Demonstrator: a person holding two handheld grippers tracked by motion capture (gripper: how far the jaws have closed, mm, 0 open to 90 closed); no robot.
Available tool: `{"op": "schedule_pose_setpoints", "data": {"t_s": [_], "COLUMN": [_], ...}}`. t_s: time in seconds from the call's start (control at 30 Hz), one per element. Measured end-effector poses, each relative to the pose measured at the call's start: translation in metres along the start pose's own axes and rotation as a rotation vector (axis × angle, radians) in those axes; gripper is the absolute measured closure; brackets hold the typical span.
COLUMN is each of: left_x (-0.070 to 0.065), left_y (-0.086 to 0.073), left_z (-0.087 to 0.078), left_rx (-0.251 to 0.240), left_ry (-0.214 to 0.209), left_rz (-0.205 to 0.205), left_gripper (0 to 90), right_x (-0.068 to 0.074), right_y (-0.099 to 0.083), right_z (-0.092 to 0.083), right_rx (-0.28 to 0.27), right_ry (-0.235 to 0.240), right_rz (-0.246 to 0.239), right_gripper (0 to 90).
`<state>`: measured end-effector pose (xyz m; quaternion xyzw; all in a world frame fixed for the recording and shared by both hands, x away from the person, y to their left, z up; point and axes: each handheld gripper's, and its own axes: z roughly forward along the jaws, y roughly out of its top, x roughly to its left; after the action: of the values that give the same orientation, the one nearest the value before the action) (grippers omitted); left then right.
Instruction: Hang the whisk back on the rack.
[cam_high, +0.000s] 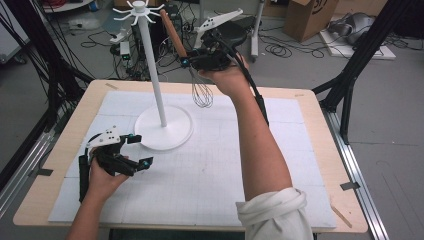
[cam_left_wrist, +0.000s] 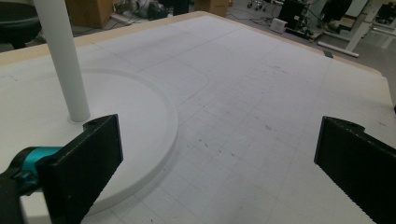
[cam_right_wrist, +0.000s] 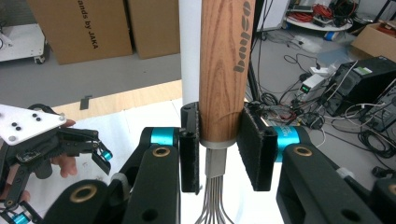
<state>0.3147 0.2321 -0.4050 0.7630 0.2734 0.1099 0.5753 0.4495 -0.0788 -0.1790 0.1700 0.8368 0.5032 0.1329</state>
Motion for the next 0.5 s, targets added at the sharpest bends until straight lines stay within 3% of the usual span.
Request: {"op": "schedule_pose_setpoints", "data": {"t_s": [0.13, 0.23, 0.5], "left_x": [0.0001, -0.0002, -0.0002], "left_y": [-0.0001, -0.0003, -0.0004], "left_z": [0.0, 0.0003, 0.0], "left_rx": [0.002, 0.002, 0.004], "left_ry": [0.0, -0.003, -0.005], "left_rz": [0.001, -0.003, -0.002], "left_gripper": [1.6, 1.6, 1.6], "right_x": [0.001, 0.0035, 0.0104], "right_y": [0.0001, -0.0005, -0.0002], "right_z": [0.0013, 0.0018, -0.0055], "right_rx": [0.003, 0.017, 0.007], "right_ry": [-0.007, -0.004, -0.014], "right_rz": [-0.004, -0.037, -0.072], "right_gripper": [69.8, 58.3, 47.1]}}
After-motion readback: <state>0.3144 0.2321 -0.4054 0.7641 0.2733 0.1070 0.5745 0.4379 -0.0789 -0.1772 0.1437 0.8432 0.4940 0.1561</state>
